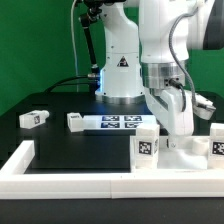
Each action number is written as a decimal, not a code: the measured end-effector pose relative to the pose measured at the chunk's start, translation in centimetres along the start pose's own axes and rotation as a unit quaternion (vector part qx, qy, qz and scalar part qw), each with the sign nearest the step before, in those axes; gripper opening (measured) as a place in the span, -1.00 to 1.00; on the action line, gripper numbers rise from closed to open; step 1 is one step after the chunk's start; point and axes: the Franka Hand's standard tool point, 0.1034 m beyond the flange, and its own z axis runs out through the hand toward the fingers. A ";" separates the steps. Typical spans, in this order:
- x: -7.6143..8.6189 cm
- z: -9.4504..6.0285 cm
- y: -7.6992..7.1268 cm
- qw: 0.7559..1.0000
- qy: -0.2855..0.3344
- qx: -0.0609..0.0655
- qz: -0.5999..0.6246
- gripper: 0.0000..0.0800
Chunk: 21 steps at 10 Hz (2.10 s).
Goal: Assemble square table
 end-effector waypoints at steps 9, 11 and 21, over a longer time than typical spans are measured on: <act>0.7 -0.1 -0.2 1.000 0.004 0.005 0.005 -0.82; 0.8 -0.2 -0.2 1.000 0.005 0.006 0.005 -0.83; 8.3 -1.1 1.1 0.955 0.041 0.029 -0.294 -0.85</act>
Offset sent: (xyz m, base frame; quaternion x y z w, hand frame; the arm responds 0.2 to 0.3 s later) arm 0.0000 0.0000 0.0000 0.0000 0.0000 0.0000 1.0000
